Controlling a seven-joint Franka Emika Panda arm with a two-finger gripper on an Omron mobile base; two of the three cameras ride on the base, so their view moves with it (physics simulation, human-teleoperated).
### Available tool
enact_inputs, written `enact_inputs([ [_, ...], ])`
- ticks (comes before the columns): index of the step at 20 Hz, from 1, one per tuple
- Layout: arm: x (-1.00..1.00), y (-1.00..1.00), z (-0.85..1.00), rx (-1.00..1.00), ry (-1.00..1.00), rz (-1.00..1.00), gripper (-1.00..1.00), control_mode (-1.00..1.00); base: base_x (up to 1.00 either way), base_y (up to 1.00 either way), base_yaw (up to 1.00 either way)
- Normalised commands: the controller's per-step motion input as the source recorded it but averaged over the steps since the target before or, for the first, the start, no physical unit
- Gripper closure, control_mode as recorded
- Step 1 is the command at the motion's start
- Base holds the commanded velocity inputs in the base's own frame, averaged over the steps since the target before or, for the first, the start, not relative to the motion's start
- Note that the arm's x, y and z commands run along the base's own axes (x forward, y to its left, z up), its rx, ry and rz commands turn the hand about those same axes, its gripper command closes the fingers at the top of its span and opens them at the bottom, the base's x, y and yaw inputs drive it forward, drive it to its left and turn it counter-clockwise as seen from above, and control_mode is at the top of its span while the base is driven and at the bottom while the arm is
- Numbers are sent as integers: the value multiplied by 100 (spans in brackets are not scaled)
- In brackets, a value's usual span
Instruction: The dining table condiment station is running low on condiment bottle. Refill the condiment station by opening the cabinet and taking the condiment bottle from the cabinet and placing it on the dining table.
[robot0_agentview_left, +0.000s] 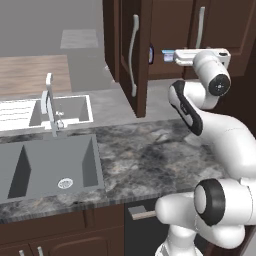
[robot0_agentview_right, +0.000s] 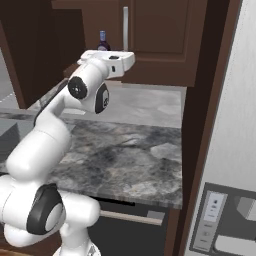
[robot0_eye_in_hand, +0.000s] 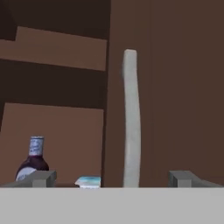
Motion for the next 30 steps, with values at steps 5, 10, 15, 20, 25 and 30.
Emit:
enact_inputs([
  [5, 25, -13, 0, 0, -2, 4, -100, -100, 0, 0, 0],
  [10, 16, -13, 0, 0, 0, 6, -100, -100, 0, 0, 0],
  [15, 10, -5, 0, 0, 0, 5, -100, -100, 0, 0, 0],
  [20, 16, -5, 0, 0, 0, 6, -100, -100, 0, 0, 0],
  [25, 32, 0, -2, 0, 0, 5, 100, -100, 0, 0, 0],
  [30, 44, 0, -4, 0, 1, 4, 100, -100, 0, 0, 0],
])
